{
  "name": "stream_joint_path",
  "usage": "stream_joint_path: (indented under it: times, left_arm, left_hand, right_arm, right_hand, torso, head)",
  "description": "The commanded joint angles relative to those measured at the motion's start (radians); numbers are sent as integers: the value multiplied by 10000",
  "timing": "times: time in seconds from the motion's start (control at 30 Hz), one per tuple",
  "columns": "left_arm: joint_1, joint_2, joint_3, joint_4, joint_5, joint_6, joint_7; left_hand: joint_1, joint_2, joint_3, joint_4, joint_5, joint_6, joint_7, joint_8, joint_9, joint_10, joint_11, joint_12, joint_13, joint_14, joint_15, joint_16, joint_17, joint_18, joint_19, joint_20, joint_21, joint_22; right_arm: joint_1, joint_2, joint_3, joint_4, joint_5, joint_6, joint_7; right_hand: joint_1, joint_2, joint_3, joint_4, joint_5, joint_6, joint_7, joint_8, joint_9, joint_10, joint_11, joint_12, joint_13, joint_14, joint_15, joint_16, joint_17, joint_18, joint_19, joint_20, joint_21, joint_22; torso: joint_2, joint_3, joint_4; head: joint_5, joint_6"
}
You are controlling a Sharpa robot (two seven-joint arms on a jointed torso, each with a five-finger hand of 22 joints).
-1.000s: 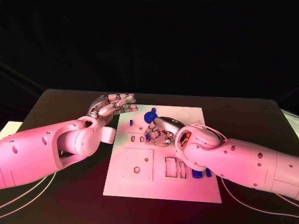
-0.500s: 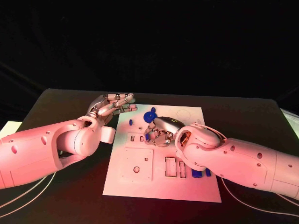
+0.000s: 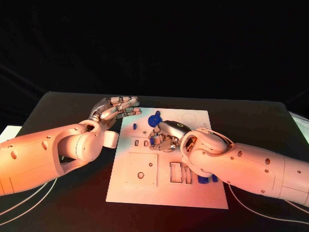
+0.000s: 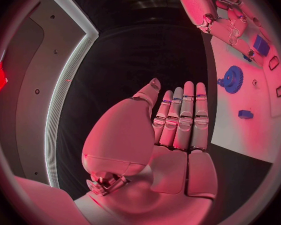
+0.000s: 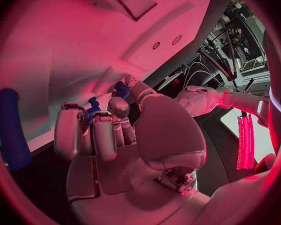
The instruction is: Assemble the parts on the task board
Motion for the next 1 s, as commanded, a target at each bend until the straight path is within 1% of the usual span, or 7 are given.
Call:
stream_joint_path:
  times: [0.03,0.4,0.53,0.73,0.77,0.9,1.0]
  left_arm:
    - [4,14,6,0,-7,173,78]
    - [4,21,6,-39,-14,160,-24]
    - [4,4,6,-72,-312,107,-281]
    - [6,-26,6,-97,-1163,-75,-1299]
    - [8,-41,6,-88,-1415,-82,-1722]
    - [32,-97,6,-7,-2569,175,-3307]
    - [199,-139,6,84,-3966,655,-5059]
  left_hand:
    - [-82,53,71,12,29,-49,7,16,3,-44,13,10,-13,-37,8,-72,-15,125,-39,2,-29,5]
    - [-119,49,131,-12,28,-14,-17,34,10,-3,-24,34,-8,243,-61,43,-14,146,133,-55,87,55]
    - [-253,27,214,-28,23,206,-177,130,50,462,-262,238,61,1659,-492,806,355,147,1162,-456,758,346]
    - [-500,-97,317,19,23,448,-462,165,68,1530,-721,612,268,3770,-1110,2988,1776,126,2929,-1133,2194,1061]
    - [-540,-130,345,30,22,440,-493,146,61,1666,-777,686,335,3914,-1153,3826,2497,117,3084,-1205,2403,1180]
    - [-845,-212,334,157,41,727,-846,364,145,2373,-1040,1700,1183,4599,-1530,10346,8394,123,3775,-1582,3649,1934]
    - [-1453,-177,48,549,-30,1015,-1014,677,292,2992,-1329,3030,2187,4759,-1598,12726,10664,-203,4440,-1683,5834,4397]
  right_arm:
    - [-40,-21,-30,-1,-78,-168,-112]
    - [-44,-288,-12,397,212,-1988,974]
    - [24,-546,56,666,548,-2275,1682]
    - [303,-1276,156,1347,1166,-1758,2614]
    - [414,-1544,180,1573,1382,-1570,2800]
    - [845,-2476,225,2155,2524,-1013,3193]
    - [1223,-3165,239,2404,3744,-886,3307]
  right_hand:
    - [-6,-79,-107,-6,35,-77,12,-40,-22,-107,5,-73,-51,713,50,-38,1051,-82,-23,62,-53,-10]
    - [25,-170,-438,54,67,-345,56,-112,-92,-300,46,-203,-228,703,83,-66,1018,-82,-24,92,-59,-13]
    - [80,-196,-609,78,73,-535,103,-170,-149,-390,90,-252,-303,692,116,-89,989,-76,-43,120,-80,-48]
    - [29,-237,-1046,242,23,-818,201,-224,-214,-732,189,-448,-548,690,204,-78,1029,-57,-128,199,-154,-164]
    - [47,-229,-1095,255,30,-839,210,-219,-216,-766,198,-457,-565,688,214,-79,1030,-55,-139,209,-161,-174]
    - [246,-70,-1176,257,161,-818,204,-139,-202,-837,196,-452,-602,659,221,-142,925,-42,-173,230,-191,-221]
    - [394,98,-1187,259,238,-715,171,-36,-182,-827,163,-429,-615,644,196,-190,853,-35,-185,219,-208,-246]
  torso:
    - [-2,-4,-2]
    - [-11,3,1]
    - [-28,2,-12]
    - [-83,28,7]
    - [-108,42,0]
    - [-226,96,-25]
    - [-343,141,-50]
  head:
    - [-12,-7]
    - [-35,9]
    - [-32,43]
    - [-30,56]
    - [-8,42]
    - [30,-12]
    - [77,-54]
